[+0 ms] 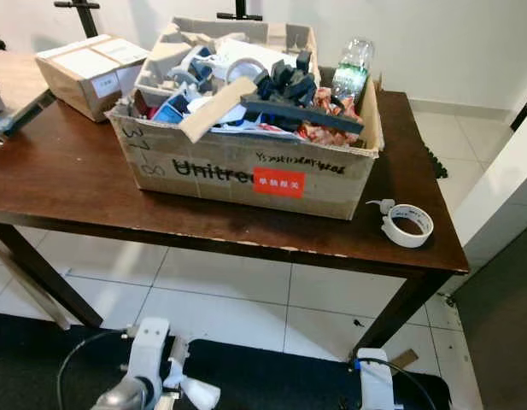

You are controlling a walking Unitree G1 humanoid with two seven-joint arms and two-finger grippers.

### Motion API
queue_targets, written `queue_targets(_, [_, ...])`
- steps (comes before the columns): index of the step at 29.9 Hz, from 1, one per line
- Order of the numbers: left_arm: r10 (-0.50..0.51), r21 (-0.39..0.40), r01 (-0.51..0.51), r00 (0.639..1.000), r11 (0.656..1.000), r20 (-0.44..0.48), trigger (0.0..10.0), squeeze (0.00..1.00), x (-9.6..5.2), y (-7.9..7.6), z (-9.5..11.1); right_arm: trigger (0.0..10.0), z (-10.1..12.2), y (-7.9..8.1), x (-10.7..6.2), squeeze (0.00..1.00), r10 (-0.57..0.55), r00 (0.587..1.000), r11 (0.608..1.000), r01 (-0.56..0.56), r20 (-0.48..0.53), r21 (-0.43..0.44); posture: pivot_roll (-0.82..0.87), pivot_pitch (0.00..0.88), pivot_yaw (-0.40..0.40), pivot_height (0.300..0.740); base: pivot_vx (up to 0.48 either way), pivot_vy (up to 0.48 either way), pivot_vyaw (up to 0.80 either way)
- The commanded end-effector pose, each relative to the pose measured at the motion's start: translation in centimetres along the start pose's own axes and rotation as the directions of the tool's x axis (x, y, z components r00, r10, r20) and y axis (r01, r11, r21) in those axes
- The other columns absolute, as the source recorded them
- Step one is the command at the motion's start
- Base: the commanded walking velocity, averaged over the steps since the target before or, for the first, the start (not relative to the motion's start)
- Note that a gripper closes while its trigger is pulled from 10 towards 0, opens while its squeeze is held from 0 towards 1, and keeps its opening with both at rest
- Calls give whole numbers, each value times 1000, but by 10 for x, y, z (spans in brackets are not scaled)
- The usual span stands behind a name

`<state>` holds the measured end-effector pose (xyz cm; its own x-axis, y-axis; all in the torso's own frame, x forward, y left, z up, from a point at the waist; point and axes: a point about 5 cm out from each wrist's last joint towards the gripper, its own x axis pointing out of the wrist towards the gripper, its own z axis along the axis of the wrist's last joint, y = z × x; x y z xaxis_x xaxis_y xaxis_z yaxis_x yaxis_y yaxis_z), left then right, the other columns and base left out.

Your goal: Picking trash to rubbish bin

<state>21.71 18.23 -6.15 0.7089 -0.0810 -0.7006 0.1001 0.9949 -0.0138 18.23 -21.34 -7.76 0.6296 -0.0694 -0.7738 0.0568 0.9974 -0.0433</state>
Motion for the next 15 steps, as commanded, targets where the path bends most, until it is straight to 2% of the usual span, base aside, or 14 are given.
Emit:
queue_targets(1, [-1,-9,1,1000,1000,-2,10000,0,-1,-4,-5,10000,-4,0,-1,0,-1,1000,1000,1,-18,-1,44,152,-28,740,0,0,0])
queue_targets(6, [2,2,-2,1000,1000,12,10000,0,0,-1,0,10000,-1,5,0,0,13,1000,1000,-13,-6,7,44,144,-22,740,0,0,0])
queue_targets(15, [7,22,-8,1000,1000,28,10000,0,0,4,6,10000,1,13,2,0,37,999,999,-37,-19,14,72,133,-23,740,0,0,-713])
